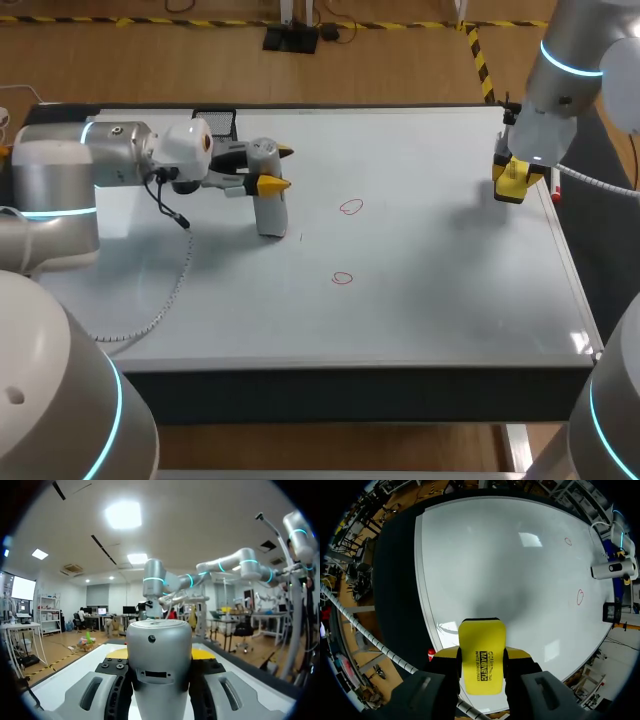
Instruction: Pick up the inspection probe, press it on each red-marked spot on the whiteboard one by one, put down the probe, pick up the eraser, and wipe off all the red marks.
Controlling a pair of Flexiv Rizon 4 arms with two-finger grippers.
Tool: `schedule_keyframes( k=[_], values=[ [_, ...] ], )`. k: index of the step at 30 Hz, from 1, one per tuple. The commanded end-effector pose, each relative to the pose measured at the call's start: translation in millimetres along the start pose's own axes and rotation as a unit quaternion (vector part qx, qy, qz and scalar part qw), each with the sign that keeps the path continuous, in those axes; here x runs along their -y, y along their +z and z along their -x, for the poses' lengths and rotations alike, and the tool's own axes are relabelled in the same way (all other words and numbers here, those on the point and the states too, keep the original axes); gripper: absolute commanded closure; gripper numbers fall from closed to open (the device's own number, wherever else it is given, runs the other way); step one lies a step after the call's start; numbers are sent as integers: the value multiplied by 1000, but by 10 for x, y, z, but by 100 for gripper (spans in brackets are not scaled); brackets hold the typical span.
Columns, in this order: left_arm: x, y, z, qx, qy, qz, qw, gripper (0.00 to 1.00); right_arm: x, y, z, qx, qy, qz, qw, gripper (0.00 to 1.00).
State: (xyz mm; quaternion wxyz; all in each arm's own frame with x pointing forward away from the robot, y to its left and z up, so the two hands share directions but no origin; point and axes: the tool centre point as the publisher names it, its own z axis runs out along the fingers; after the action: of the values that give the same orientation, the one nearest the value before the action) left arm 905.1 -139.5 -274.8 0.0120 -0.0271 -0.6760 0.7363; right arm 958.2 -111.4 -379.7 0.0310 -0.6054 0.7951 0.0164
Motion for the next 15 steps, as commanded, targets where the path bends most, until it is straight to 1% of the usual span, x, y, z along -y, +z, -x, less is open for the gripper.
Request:
schedule_keyframes(
  k=[1,4,9,13,15],
  values=[
    [10,16,3,0,0,2,1000,100,4,-5,-4,-1,-1,-1,1000,100],
    [47,30,1,0,2,4,1000,100,4,-5,-4,-1,-1,-1,1000,100],
    [172,-18,18,11,10,7,1000,100,4,-5,-4,-1,-1,-1,1000,100],
    [248,-129,59,25,15,7,1000,100,4,-5,-4,-1,-1,-1,1000,100],
    [299,-227,91,38,18,6,999,100,4,-5,-4,-1,-1,-1,1000,100]
  ],
)
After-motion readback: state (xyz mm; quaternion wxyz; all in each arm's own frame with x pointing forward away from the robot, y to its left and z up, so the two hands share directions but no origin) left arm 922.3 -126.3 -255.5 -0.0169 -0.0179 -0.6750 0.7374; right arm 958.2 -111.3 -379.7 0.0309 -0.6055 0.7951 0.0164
